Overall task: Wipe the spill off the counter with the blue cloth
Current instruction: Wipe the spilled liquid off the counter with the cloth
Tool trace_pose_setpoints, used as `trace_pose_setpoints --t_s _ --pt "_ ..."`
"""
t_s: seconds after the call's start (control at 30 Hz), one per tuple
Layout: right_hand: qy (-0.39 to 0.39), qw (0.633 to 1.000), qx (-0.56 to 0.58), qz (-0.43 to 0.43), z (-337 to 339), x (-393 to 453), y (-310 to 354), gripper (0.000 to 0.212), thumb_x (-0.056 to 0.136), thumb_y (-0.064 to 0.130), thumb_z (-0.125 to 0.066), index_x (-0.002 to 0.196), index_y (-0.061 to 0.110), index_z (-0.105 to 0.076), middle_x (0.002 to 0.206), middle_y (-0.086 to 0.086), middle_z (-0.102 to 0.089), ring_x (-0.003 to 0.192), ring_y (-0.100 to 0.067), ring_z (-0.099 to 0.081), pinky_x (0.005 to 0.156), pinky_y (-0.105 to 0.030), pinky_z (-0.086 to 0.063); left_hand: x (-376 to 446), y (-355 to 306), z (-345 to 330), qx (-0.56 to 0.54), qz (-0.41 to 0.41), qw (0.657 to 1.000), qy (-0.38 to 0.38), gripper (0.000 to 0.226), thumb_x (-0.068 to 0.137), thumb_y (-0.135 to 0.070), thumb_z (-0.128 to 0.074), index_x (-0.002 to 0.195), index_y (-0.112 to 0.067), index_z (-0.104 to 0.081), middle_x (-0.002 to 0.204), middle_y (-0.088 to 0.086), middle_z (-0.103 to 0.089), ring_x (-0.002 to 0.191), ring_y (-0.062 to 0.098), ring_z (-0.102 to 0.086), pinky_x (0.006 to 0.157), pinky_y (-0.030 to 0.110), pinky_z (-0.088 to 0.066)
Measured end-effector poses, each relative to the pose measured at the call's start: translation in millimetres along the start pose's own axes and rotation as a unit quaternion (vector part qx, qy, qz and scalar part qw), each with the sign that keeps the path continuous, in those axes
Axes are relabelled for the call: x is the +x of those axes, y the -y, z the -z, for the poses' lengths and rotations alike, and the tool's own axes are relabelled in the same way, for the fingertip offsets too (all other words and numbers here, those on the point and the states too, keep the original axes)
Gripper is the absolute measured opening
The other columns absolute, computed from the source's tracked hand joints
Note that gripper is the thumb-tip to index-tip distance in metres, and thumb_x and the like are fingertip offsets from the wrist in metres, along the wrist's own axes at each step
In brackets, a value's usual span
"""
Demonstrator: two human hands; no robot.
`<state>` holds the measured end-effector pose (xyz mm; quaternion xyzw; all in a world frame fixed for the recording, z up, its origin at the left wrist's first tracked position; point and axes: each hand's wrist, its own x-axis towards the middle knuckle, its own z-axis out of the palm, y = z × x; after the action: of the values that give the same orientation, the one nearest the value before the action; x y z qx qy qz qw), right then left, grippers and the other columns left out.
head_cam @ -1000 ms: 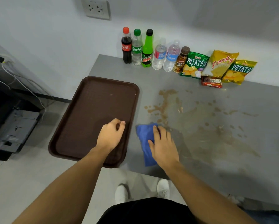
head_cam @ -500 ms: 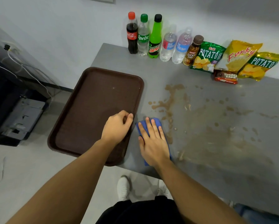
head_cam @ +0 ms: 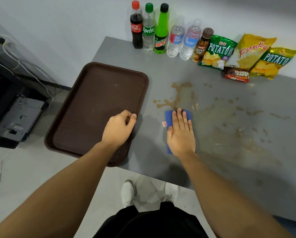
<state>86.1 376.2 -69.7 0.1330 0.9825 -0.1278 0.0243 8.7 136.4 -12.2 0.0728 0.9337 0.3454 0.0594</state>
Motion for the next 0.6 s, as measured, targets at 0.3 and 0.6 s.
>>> trace_pose_setpoints --t_s 0.3,0.6 --pt "-0.020 1.000 -0.011 -0.019 -8 -84 1 0.067 0.100 0.035 -0.024 0.163 0.010 -0.018 0.172 -0.007 -0.011 0.159 -0.026 -0.011 0.129 -0.046 -0.013 -2 0 0 0.003 -0.011 1.000 0.005 0.032 0.104 -0.051 -0.048 0.099 -0.025 -0.066 0.068 -0.009 -0.062 0.065 0.006 -0.059 0.054 0.022 -0.037" --pt "0.000 0.997 -0.008 0.076 -17 -64 50 0.068 0.102 0.039 -0.036 0.163 0.016 -0.019 0.172 -0.002 -0.013 0.160 -0.021 -0.005 0.129 -0.045 -0.013 2 -4 -5 -0.001 -0.005 1.000 0.002 0.032 0.104 -0.050 -0.048 0.096 -0.024 -0.065 0.066 -0.007 -0.062 0.064 0.008 -0.060 0.054 0.028 -0.039"
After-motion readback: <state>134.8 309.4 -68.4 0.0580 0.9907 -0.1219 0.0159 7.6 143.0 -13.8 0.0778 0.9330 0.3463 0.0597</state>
